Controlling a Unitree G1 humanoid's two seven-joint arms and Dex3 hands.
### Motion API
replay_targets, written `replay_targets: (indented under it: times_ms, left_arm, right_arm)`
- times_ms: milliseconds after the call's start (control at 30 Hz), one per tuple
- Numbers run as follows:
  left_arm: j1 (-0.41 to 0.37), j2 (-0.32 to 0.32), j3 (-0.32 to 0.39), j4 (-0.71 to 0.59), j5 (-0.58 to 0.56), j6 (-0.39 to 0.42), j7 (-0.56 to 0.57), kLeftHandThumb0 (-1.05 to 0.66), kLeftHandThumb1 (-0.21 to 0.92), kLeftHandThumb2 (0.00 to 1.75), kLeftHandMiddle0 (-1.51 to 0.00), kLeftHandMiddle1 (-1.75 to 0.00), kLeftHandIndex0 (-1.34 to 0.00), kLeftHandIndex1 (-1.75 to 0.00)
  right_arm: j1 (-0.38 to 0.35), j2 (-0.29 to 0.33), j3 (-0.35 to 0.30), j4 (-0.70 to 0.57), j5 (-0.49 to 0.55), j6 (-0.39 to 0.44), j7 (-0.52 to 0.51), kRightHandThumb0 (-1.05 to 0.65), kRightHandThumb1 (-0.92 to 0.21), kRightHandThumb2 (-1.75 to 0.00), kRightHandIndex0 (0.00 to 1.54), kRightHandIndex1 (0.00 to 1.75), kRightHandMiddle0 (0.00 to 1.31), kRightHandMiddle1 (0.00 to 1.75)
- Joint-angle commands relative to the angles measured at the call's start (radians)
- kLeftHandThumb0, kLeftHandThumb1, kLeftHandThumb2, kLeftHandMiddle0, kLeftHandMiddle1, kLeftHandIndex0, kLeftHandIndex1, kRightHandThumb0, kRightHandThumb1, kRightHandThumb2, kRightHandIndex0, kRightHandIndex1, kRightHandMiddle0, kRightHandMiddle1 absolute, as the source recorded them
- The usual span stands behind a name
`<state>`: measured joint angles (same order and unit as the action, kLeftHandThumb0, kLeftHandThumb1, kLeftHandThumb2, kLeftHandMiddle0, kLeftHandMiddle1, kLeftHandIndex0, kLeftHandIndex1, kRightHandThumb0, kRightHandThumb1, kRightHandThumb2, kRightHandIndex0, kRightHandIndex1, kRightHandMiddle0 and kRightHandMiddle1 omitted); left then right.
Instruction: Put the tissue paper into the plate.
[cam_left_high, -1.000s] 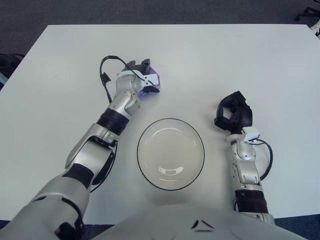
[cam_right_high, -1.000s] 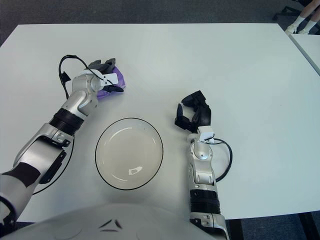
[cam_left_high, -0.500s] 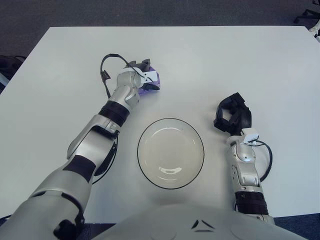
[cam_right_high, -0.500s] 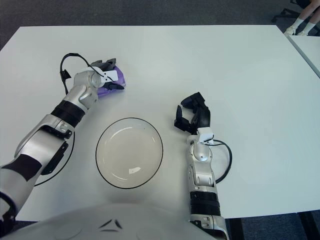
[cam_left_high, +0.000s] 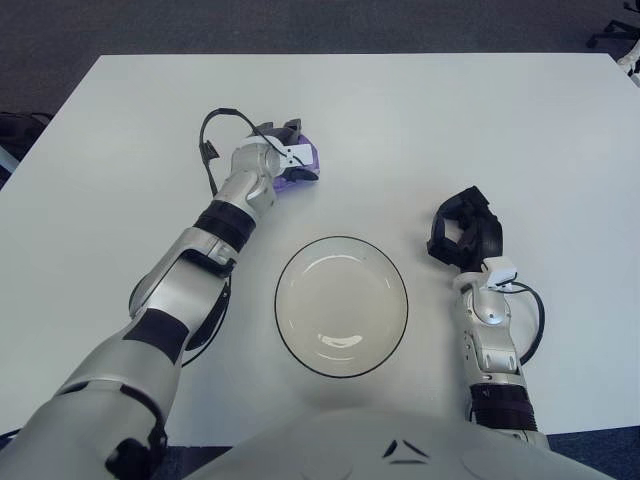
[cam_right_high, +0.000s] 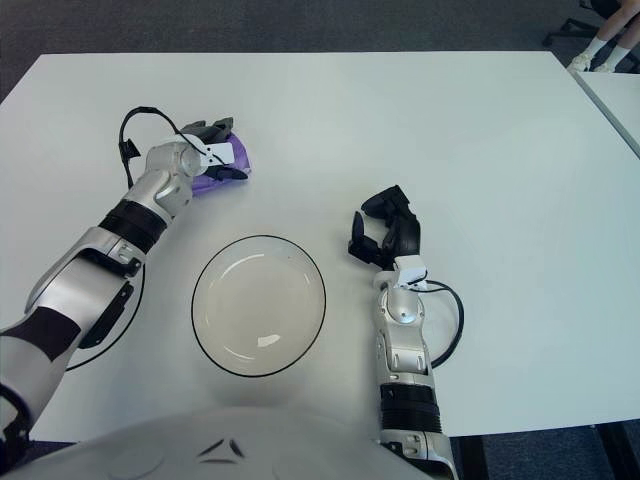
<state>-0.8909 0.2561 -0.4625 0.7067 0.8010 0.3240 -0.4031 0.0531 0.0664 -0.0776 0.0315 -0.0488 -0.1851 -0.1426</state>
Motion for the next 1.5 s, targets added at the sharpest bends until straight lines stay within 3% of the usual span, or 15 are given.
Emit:
replay_targets:
  times_ms: [0,100,200,367,500,567,700,867,1033,1067,1167,1267,1300,1367,1467]
  left_arm:
    - [0.156,-0.010,-0.073,0.151,-0.036,-0.020,-0.139,-0.97,0.91,0.38,-0.01,-0.28,0.00,0.00]
    - [0.175,-0.016,-0.084,0.228,-0.033,-0.083,-0.082,-0.94,0.89,0.39,0.00,-0.48,0.00,-0.06]
    - [0.197,-0.034,-0.084,0.322,-0.030,-0.148,0.007,-0.89,0.85,0.43,-0.01,-0.74,0.00,-0.29]
    - [0.197,-0.036,-0.078,0.339,-0.028,-0.181,0.065,-0.80,0.59,0.75,-0.09,-1.13,0.00,-1.13]
    - [0.200,-0.033,-0.108,0.287,0.003,-0.154,0.075,-0.72,0.45,0.95,-0.16,-1.28,-0.04,-1.58]
    - [0.204,-0.027,-0.126,0.259,0.018,-0.140,0.070,-0.68,0.41,1.00,-0.20,-1.31,-0.11,-1.66]
    - [0.207,-0.023,-0.142,0.248,0.027,-0.132,0.070,-0.62,0.36,1.07,-0.24,-1.34,-0.22,-1.72]
    - [0.213,-0.020,-0.159,0.235,0.033,-0.123,0.059,-0.49,0.36,1.23,-0.27,-1.32,-0.52,-1.74]
    - [0.217,-0.017,-0.147,0.228,0.013,-0.132,0.039,-0.48,0.31,1.31,-0.30,-1.28,-0.60,-1.75]
    - [0.220,-0.017,-0.136,0.224,0.000,-0.130,0.032,-0.49,0.27,1.36,-0.34,-1.32,-0.63,-1.75]
    - [0.228,-0.018,-0.097,0.213,-0.047,-0.119,0.011,-0.16,0.21,1.43,-0.51,-1.60,-0.61,-1.75]
    - [0.233,-0.012,-0.063,0.209,-0.089,-0.120,0.004,-0.06,0.17,1.49,-0.58,-1.69,-0.62,-1.75]
    - [0.232,-0.009,-0.054,0.215,-0.100,-0.128,0.008,-0.05,0.16,1.50,-0.59,-1.70,-0.62,-1.75]
    - [0.225,-0.003,-0.042,0.233,-0.115,-0.149,0.018,-0.02,0.04,1.55,-0.81,-1.50,-0.69,-1.75]
    - [0.215,0.003,-0.028,0.252,-0.133,-0.177,0.032,-0.01,-0.03,1.61,-0.92,-1.47,-0.69,-1.75]
  right_arm:
    - [0.098,0.012,-0.007,0.088,0.023,0.114,0.004,-0.43,-0.48,-1.12,0.88,1.75,0.49,1.75]
    - [0.100,0.011,-0.006,0.086,0.017,0.111,0.004,-0.43,-0.48,-1.12,0.88,1.75,0.49,1.75]
    - [0.104,0.008,-0.003,0.083,0.012,0.107,0.006,-0.43,-0.47,-1.12,0.88,1.75,0.49,1.75]
    - [0.107,0.006,-0.002,0.080,0.010,0.107,0.009,-0.43,-0.47,-1.13,0.88,1.75,0.49,1.75]
    - [0.109,0.006,-0.002,0.077,0.013,0.108,0.013,-0.43,-0.47,-1.13,0.89,1.75,0.49,1.75]
    - [0.108,0.005,-0.003,0.078,0.014,0.109,0.015,-0.43,-0.47,-1.14,0.89,1.75,0.50,1.75]
    - [0.108,0.006,-0.004,0.078,0.014,0.110,0.015,-0.43,-0.46,-1.14,0.90,1.75,0.50,1.75]
    - [0.110,0.013,-0.007,0.071,0.017,0.117,0.008,-0.43,-0.46,-1.14,0.89,1.75,0.50,1.75]
    - [0.111,0.009,-0.002,0.072,0.010,0.115,0.011,-0.43,-0.46,-1.14,0.89,1.75,0.50,1.75]
    - [0.111,0.008,-0.002,0.072,0.009,0.116,0.011,-0.43,-0.46,-1.14,0.89,1.75,0.50,1.75]
    - [0.111,0.009,-0.001,0.071,0.008,0.119,0.010,-0.43,-0.47,-1.14,0.89,1.75,0.49,1.75]
    - [0.111,0.010,-0.001,0.071,0.009,0.118,0.009,-0.43,-0.47,-1.13,0.89,1.75,0.49,1.75]
    - [0.110,0.010,-0.001,0.071,0.008,0.117,0.009,-0.43,-0.47,-1.13,0.89,1.75,0.49,1.75]
    - [0.110,0.010,-0.001,0.073,0.008,0.116,0.009,-0.43,-0.47,-1.13,0.89,1.75,0.49,1.75]
    - [0.109,0.011,-0.002,0.073,0.011,0.120,0.008,-0.43,-0.47,-1.14,0.89,1.75,0.49,1.75]
